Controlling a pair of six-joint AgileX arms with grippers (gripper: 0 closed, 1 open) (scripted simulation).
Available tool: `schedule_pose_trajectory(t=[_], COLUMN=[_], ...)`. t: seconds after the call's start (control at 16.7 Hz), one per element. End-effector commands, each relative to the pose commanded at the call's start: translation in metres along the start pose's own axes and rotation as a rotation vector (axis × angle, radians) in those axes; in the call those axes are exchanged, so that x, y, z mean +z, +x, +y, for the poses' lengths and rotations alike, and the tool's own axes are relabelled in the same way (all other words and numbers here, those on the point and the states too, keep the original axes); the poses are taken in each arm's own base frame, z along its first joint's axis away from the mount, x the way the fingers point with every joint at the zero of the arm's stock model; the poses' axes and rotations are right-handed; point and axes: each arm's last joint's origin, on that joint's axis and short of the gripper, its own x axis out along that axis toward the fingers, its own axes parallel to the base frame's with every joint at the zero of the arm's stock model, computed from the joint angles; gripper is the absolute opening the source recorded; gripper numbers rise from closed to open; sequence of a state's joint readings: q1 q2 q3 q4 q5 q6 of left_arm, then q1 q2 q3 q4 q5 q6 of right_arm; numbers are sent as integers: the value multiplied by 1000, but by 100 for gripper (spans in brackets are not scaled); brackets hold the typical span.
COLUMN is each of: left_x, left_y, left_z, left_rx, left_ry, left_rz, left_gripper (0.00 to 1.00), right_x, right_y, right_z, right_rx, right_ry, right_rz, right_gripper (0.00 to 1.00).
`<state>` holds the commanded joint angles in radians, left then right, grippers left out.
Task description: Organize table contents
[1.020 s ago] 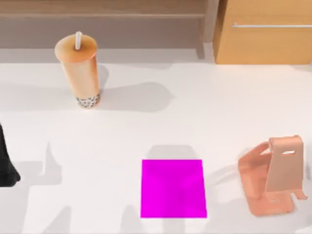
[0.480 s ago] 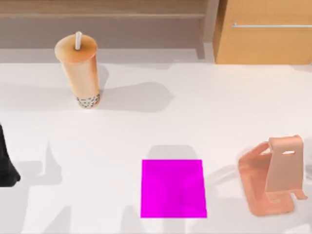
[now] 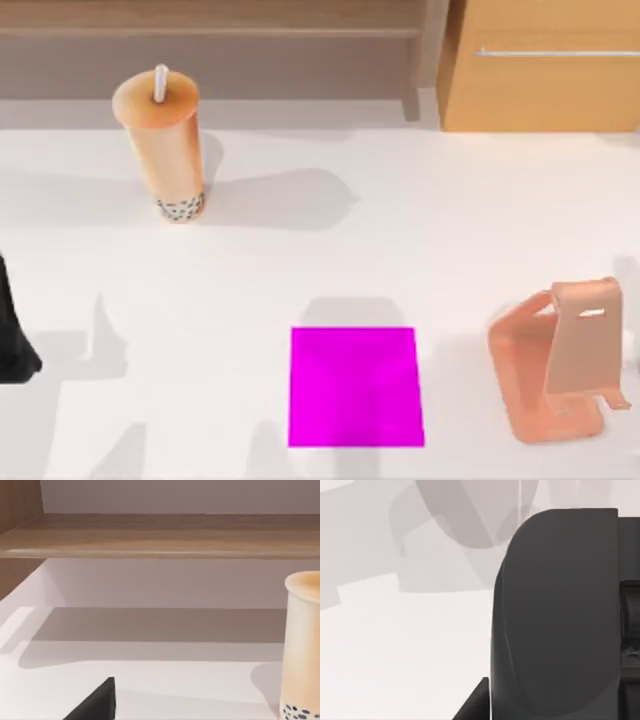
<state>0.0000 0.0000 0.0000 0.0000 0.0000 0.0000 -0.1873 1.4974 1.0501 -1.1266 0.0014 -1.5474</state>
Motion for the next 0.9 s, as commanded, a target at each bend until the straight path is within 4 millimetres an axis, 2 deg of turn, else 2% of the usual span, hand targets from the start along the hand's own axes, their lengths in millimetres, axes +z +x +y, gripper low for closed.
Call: schedule_pose_trajectory(t=[0.3,0.48,0.66,0.9], left_x=[0,0,0,0], left_y=[0,0,0,0], left_z=[0,0,0,0], left_rx=[0,0,0,0], left_ry=[0,0,0,0], left_rz=[0,0,0,0], left_gripper=[100,100,100,100], right_x=[0,9,30,76], right_y=[-1,-10,-32,-62], right_z=[0,-6,-17,-31], right_rx=[2,-37,-119,-228], right_ry=[2,30,109,292], right_rz=[0,5,3,-50], right_gripper=[0,0,0,0])
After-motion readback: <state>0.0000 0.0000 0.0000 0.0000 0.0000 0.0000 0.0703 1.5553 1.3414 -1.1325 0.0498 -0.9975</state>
